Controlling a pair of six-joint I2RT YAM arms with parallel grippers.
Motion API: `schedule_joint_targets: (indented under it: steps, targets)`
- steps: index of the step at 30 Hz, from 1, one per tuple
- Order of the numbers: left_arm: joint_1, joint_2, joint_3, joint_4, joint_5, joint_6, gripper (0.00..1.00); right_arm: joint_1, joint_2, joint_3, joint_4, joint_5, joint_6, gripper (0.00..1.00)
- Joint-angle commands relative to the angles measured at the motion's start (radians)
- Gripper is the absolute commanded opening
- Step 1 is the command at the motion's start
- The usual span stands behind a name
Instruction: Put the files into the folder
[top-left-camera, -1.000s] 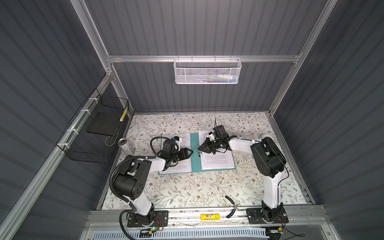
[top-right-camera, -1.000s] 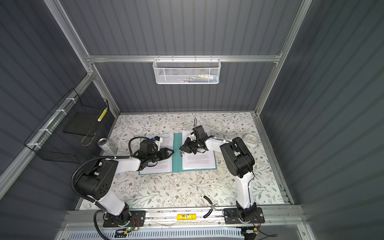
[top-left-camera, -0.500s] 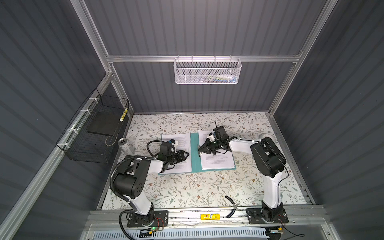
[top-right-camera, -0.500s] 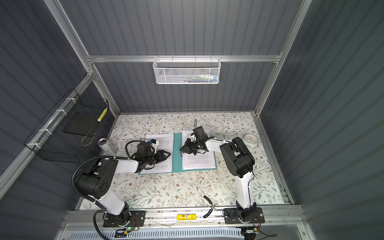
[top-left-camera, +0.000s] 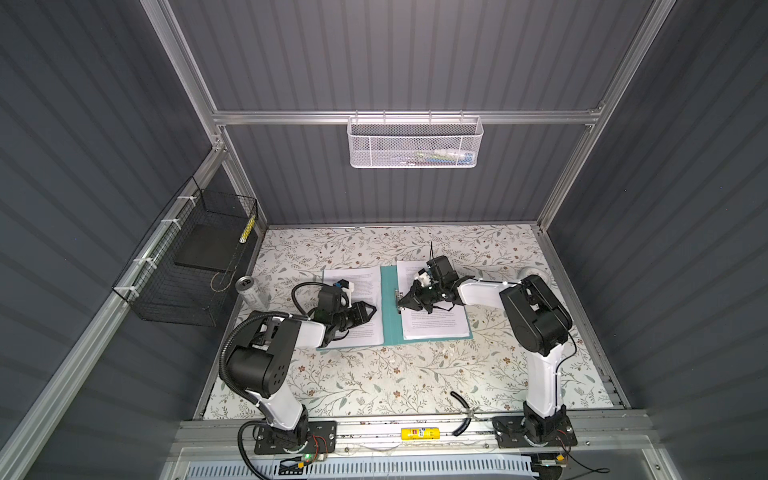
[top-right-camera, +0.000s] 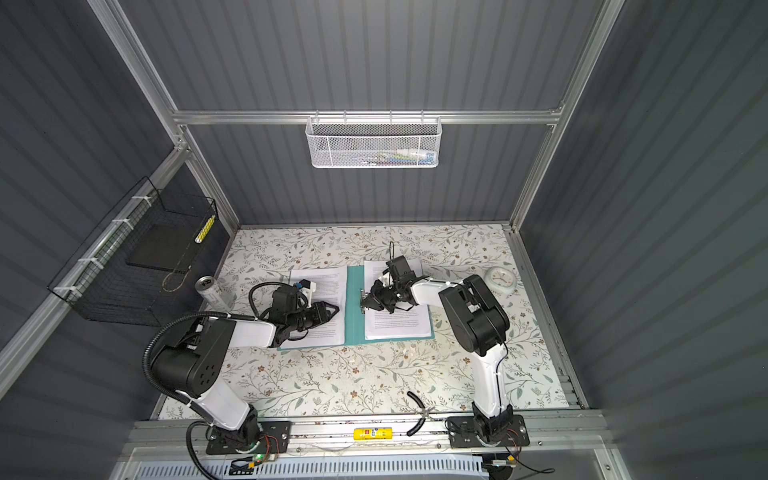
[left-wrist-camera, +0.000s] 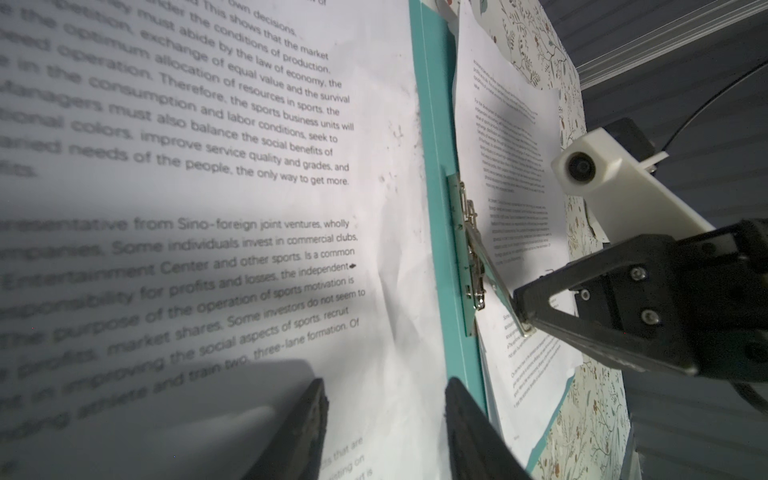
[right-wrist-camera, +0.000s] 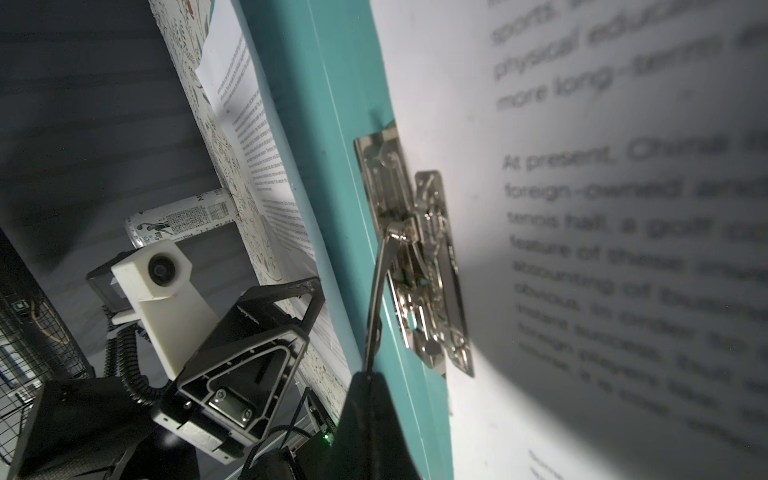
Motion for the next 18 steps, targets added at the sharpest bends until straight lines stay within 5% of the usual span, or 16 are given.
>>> schedule_joint_targets:
  steps: [1,18]
  targets:
    - [0.007,-0.013,-0.024,-0.032,-0.011,0.004,0.48,0.009,0.032,0.005,-0.133,0.087,-0.084,0.00]
    - [0.011,0.011,-0.029,-0.025,-0.008,0.007,0.48,0.025,0.111,0.025,-0.245,0.201,-0.164,0.00]
